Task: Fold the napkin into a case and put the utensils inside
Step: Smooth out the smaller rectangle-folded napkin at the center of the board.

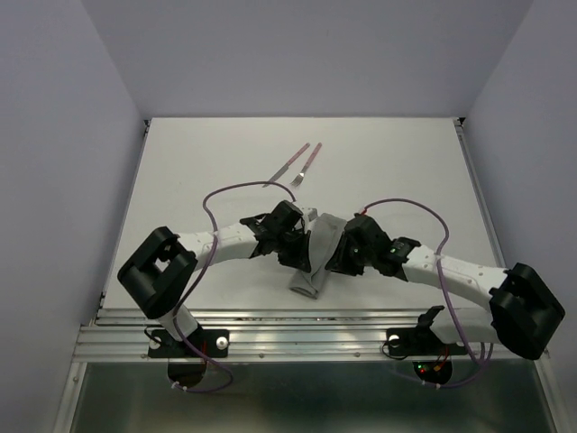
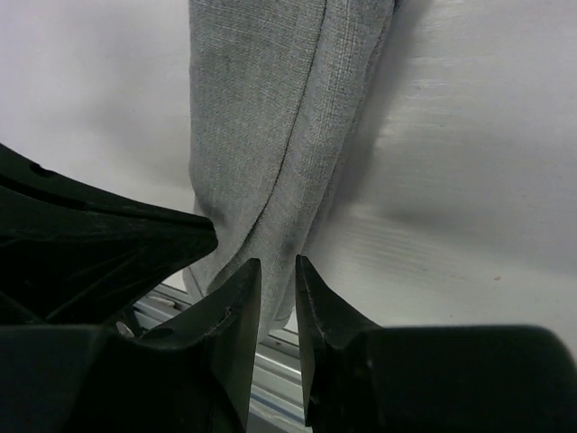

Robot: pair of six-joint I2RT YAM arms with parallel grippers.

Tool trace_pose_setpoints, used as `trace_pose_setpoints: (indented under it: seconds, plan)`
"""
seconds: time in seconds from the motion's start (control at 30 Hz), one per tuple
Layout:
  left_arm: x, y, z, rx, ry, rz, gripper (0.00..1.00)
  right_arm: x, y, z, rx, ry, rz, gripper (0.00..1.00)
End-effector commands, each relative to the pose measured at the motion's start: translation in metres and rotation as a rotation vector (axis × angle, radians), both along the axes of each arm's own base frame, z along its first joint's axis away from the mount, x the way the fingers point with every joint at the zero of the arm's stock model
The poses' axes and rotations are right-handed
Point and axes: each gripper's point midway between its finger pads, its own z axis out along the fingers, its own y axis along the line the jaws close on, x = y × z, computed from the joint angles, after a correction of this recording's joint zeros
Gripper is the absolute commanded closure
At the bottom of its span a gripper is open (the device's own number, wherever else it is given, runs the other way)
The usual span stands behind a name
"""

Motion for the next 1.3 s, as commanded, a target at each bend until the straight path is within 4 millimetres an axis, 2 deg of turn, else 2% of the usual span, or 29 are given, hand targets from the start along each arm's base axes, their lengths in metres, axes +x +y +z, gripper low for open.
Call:
trace_pose_setpoints:
  seconds: [0.0,0.1,0.13,0.23,0.33,0.4,0.47,0.5,0.6,0.67,0.77,0.8,0.97,1.0,1.03,1.07,1.2,1.27]
  plan:
    - [-0.017,-0.002,-0.025,-0.009,0.078,-0.056,1.00,-0.002,0.020,-0.011,0.078,0.026,0.026,0.73]
    - [-0.015,-0.002,-0.028,-0.002,0.074,-0.047,1.00,-0.002,0.017,-0.033,0.029,0.066,0.018,0.76]
    - [-0.014,-0.003,-0.026,-0.008,0.068,-0.048,1.00,-0.003,0.012,-0.046,-0.014,0.092,0.005,0.76]
    - [-0.010,-0.006,-0.019,-0.022,0.046,-0.050,1.00,-0.008,-0.003,-0.061,-0.105,0.139,-0.030,0.79]
    - [-0.008,-0.010,-0.014,-0.033,0.040,-0.056,1.00,-0.004,-0.008,-0.053,-0.112,0.102,-0.042,0.78]
    - [-0.007,-0.012,-0.011,-0.040,0.032,-0.065,1.00,-0.001,-0.006,-0.036,-0.079,0.059,-0.041,0.75]
    - [0.001,-0.015,-0.006,-0.028,-0.001,-0.077,1.00,0.000,-0.005,-0.026,-0.053,0.039,-0.046,0.73]
    - [0.007,-0.015,-0.004,-0.011,-0.019,-0.075,1.00,0.002,-0.003,-0.014,-0.025,0.013,-0.049,0.72]
    - [0.028,-0.017,0.012,0.035,-0.102,-0.060,1.00,0.010,-0.009,0.005,-0.026,-0.043,-0.079,0.71]
    - [0.042,-0.020,0.028,0.041,-0.158,-0.047,1.00,0.019,-0.027,0.014,-0.060,-0.068,-0.140,0.71]
    - [0.059,-0.026,0.038,0.062,-0.190,-0.017,1.00,0.033,-0.044,0.023,-0.027,-0.061,-0.174,0.71]
    - [0.065,-0.026,0.038,0.083,-0.204,0.006,1.00,0.046,-0.060,0.024,-0.033,-0.068,-0.220,0.71]
    - [0.109,-0.045,0.044,0.167,-0.263,0.100,1.00,0.088,-0.098,0.019,-0.077,-0.047,-0.310,0.71]
    - [0.113,-0.048,0.044,0.171,-0.263,0.107,1.00,0.093,-0.096,0.020,-0.061,-0.032,-0.295,0.72]
    - [0.120,-0.054,0.043,0.177,-0.267,0.114,0.99,0.104,-0.088,0.030,-0.029,-0.051,-0.268,0.72]
    - [0.122,-0.056,0.042,0.178,-0.266,0.113,0.98,0.105,-0.088,0.025,-0.023,-0.034,-0.261,0.72]
    - [0.129,-0.061,0.036,0.201,-0.268,0.129,0.92,0.130,-0.068,0.031,0.029,-0.030,-0.225,0.73]
    - [0.128,-0.061,0.033,0.199,-0.260,0.133,0.85,0.135,-0.060,0.033,0.069,-0.033,-0.209,0.74]
